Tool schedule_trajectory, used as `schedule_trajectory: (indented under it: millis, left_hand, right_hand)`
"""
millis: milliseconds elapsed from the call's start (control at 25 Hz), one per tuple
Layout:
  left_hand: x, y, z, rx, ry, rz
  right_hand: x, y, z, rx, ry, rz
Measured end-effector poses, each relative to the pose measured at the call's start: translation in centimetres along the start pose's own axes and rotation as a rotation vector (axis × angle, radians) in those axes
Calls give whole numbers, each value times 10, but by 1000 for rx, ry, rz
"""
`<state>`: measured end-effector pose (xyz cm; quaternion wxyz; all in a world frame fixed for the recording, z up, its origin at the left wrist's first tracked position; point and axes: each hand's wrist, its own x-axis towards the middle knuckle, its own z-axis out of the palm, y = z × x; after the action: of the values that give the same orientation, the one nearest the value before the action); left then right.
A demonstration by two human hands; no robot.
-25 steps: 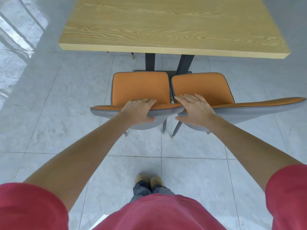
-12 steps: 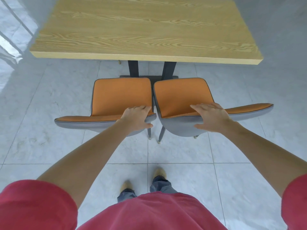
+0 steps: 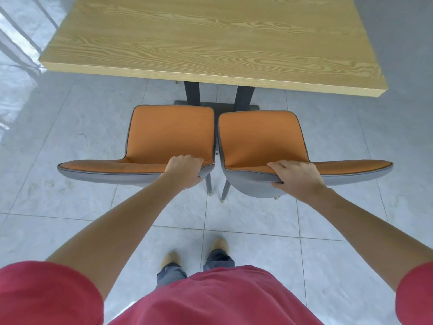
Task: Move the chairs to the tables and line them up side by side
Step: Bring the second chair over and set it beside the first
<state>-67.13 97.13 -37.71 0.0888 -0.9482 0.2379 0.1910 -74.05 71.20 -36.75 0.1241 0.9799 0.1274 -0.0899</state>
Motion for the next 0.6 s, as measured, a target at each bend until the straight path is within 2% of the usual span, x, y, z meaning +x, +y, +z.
schedule_trajectory:
  millis: [320, 600]
  left_hand:
    - [-5, -1, 0, -11, -10, 8]
    - [-5, -3, 1, -35, -30, 13]
  right_hand:
    - [30, -24, -10, -52, 34, 5]
    - [36, -31, -11, 3, 47, 27]
